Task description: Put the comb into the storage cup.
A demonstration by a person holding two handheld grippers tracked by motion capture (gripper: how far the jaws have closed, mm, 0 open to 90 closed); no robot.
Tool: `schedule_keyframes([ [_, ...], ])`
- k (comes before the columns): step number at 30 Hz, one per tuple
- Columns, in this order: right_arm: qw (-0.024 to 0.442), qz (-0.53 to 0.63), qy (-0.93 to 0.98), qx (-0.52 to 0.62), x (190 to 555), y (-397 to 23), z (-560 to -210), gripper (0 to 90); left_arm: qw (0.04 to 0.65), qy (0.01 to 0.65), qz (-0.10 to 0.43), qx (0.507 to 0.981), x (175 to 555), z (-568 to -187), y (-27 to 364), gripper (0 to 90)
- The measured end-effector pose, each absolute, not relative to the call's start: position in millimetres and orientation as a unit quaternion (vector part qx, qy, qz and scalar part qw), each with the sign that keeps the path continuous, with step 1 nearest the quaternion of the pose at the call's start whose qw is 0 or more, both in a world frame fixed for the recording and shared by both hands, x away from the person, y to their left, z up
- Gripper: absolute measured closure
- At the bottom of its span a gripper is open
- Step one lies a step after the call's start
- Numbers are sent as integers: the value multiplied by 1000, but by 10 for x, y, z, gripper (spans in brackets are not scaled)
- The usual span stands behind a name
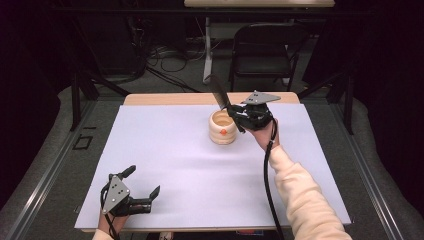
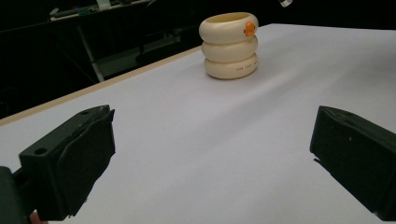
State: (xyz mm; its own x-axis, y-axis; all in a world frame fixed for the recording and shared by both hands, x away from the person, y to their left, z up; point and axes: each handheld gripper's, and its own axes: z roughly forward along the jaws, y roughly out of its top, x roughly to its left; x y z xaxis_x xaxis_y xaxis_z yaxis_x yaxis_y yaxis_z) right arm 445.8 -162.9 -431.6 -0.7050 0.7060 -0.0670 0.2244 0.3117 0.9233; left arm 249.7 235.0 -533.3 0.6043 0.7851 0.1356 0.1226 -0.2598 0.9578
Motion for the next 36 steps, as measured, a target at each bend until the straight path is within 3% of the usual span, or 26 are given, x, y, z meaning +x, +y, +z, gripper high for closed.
schedule_keyframes([
  [36, 258, 518, 766, 282, 4650, -1437, -4145, 722, 523, 311, 316, 727, 2498, -5334, 2350, 1],
])
